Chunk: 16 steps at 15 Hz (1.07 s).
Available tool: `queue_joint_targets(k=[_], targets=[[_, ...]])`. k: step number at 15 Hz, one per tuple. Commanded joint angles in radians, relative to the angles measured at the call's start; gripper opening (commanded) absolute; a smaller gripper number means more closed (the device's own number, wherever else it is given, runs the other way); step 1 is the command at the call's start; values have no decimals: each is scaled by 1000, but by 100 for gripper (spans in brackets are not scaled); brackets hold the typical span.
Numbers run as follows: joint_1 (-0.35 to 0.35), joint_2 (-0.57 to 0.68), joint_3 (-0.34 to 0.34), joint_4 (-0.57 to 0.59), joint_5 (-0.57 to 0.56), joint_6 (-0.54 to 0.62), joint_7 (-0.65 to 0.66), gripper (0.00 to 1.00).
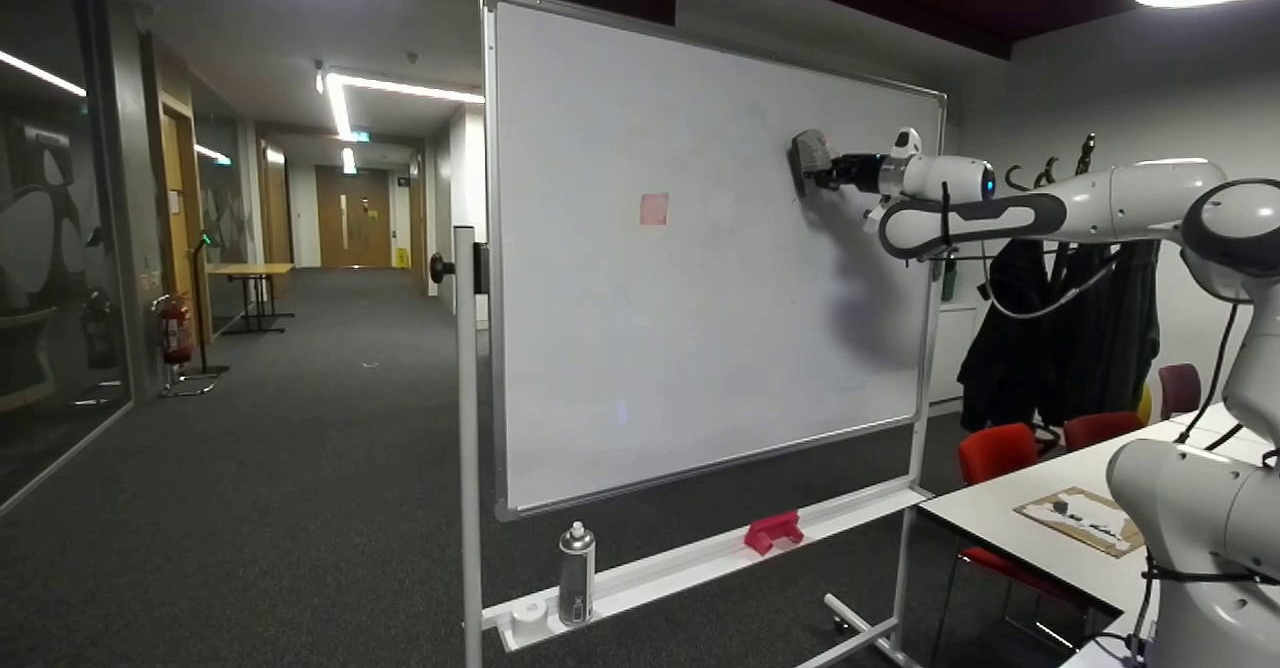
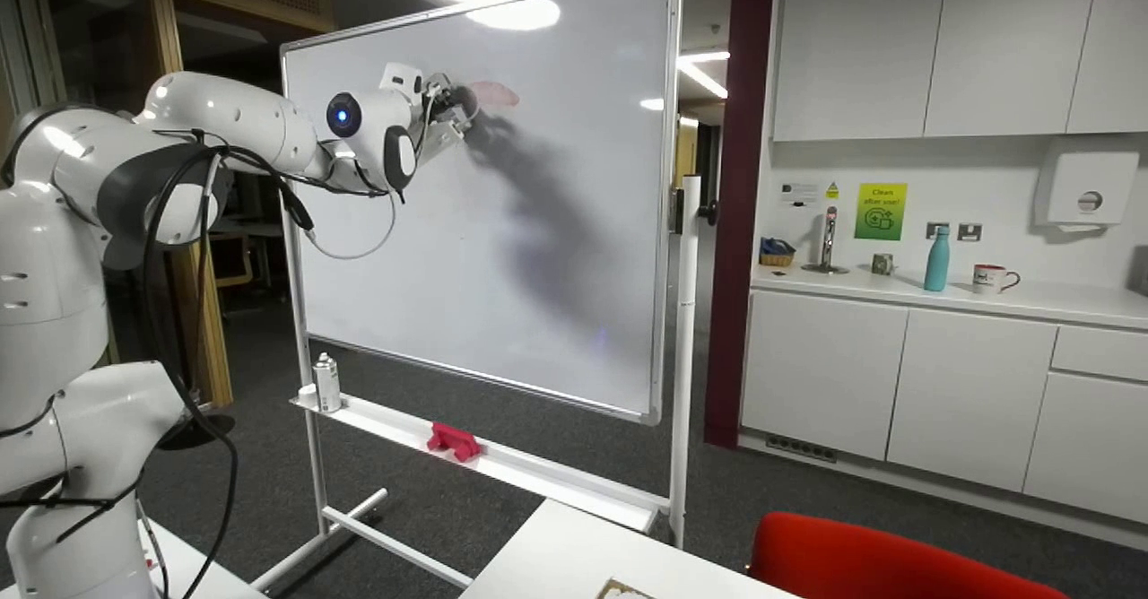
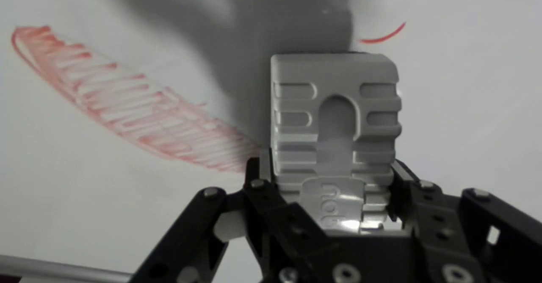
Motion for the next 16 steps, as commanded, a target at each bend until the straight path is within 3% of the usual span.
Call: queue_joint_targets(k=[1, 11, 16], targets=[[10, -14, -4, 75, 18, -22, 24, 35], [147, -1, -218, 164, 110, -57, 35, 35], [191, -23, -251, 232, 155, -110, 51, 35]])
